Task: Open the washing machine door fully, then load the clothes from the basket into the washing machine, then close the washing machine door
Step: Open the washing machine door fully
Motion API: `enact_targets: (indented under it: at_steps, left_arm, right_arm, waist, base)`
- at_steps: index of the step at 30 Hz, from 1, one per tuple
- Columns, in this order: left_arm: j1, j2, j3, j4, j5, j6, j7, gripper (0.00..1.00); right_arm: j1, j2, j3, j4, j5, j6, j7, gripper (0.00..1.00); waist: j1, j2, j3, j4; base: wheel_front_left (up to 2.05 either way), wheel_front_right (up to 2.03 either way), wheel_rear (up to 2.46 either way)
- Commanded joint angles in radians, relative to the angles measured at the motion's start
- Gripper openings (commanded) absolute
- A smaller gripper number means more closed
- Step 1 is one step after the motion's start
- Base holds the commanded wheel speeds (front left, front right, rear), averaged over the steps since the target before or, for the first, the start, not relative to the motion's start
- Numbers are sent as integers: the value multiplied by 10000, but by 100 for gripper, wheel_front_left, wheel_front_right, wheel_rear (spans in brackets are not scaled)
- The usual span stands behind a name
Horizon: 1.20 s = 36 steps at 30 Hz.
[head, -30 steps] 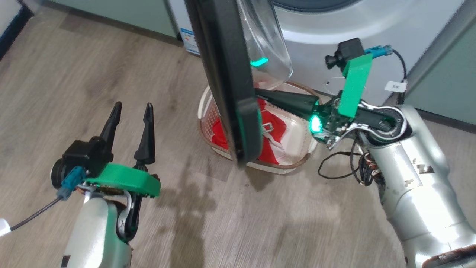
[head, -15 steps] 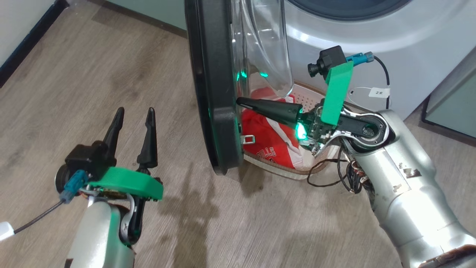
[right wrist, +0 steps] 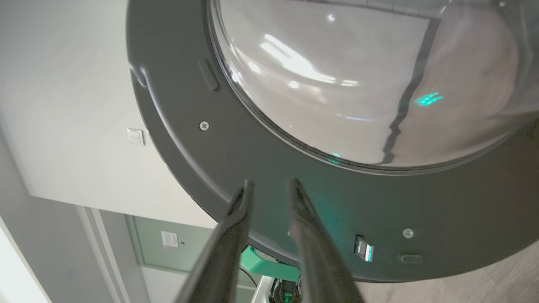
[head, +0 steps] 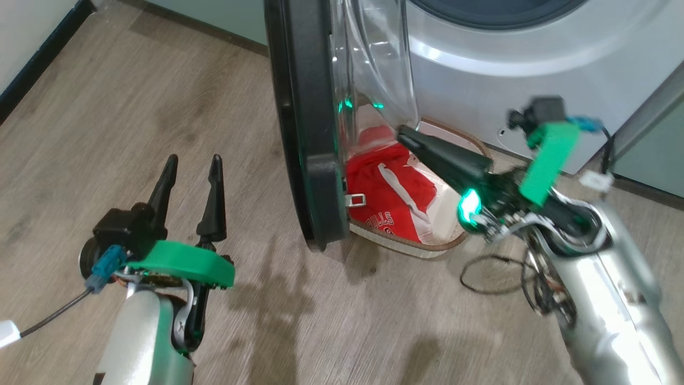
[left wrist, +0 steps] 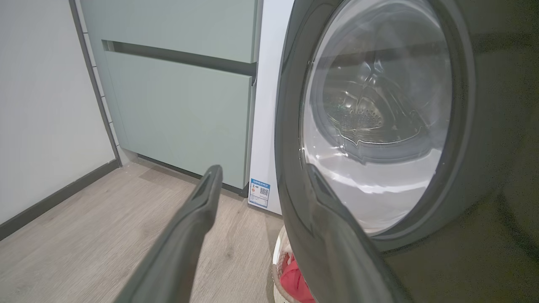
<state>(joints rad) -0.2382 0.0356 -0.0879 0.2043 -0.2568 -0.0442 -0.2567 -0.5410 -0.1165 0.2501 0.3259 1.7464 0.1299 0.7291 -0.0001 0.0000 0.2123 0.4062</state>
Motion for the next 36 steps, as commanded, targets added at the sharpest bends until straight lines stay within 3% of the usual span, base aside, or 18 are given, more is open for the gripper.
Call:
enact_targets:
  at_steps: [1, 10, 19, 24, 29, 30, 36]
  left_arm:
    - [-71, 147, 383, -348, -60, 47, -51, 100]
    - [42, 147, 573, -256, 64, -33, -51, 100]
    - [253, 147, 671, -152, 104, -47, -51, 100]
    - [342, 147, 702, -148, 164, -49, -51, 100]
    - [358, 147, 693, -145, 231, -72, -51, 100]
    - [358, 147, 693, -145, 231, -72, -51, 100]
    - [326, 147, 806, -145, 301, -70, -51, 100]
  right_arm:
    - [202, 44, -79, -624, 46, 8, -236, 100]
    - [2823, 75, -1052, -2798, -13, 8, -1512, 100]
    - [4628, 468, -1658, -4648, -1198, 8, -3486, 100]
    - [4576, 572, -2049, -5080, -2880, 8, -5705, 100]
    - [4037, 237, -2130, -4559, -5629, 8, -7974, 100]
    - [4037, 237, -2130, -4559, -5629, 8, -7974, 100]
    - [3397, -44, -2251, -3390, -10069, 8, -9590, 100]
  waist:
    - [1, 0, -27, -41]
    - [1, 0, -223, -246]
    - [1, 0, -524, -337]
    - [1, 0, -615, -414]
    - [1, 0, -671, -464]
    - [1, 0, -671, -464]
    - [1, 0, -713, -518]
  base:
    - [0, 0, 0]
    - [0, 0, 0]
    - [0, 0, 0]
    - [0, 0, 0]
    - [0, 0, 0]
    - [0, 0, 0]
    - [0, 0, 0]
